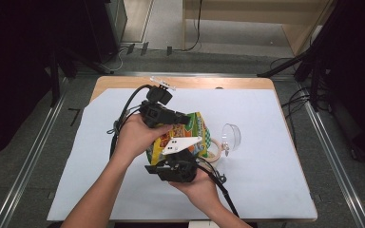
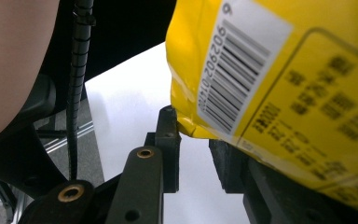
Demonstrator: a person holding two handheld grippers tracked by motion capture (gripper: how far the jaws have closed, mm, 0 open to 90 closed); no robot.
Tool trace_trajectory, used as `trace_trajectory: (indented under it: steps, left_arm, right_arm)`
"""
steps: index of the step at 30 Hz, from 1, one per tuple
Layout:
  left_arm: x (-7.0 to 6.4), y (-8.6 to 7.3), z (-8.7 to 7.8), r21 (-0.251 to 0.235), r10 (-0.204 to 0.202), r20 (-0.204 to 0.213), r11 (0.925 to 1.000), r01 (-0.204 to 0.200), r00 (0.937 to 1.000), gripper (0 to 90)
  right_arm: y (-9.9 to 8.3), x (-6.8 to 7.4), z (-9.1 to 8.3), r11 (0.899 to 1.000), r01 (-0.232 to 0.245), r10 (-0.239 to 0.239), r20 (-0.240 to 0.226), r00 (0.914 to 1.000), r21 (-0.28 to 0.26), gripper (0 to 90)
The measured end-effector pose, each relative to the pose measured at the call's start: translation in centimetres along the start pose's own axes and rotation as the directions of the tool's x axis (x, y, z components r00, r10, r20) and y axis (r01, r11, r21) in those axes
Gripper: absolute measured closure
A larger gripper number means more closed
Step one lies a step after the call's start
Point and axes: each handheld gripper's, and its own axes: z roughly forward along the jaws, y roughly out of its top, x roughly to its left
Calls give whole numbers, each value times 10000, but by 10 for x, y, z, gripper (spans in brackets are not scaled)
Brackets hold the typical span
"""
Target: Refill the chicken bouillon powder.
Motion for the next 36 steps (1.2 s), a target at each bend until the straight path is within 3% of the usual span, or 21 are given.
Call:
trace_trajectory:
  steps: [12,36]
  left_arm:
    - [4,0,1,3,-155,213,9999,155,9997,794]
    - [4,0,2,-21,-219,186,9998,219,9996,792]
  right_arm:
    - [0,0,0,10000,66,-66,-16,10000,54,751]
    - [1,1,-1,9999,129,-129,71,9999,85,749]
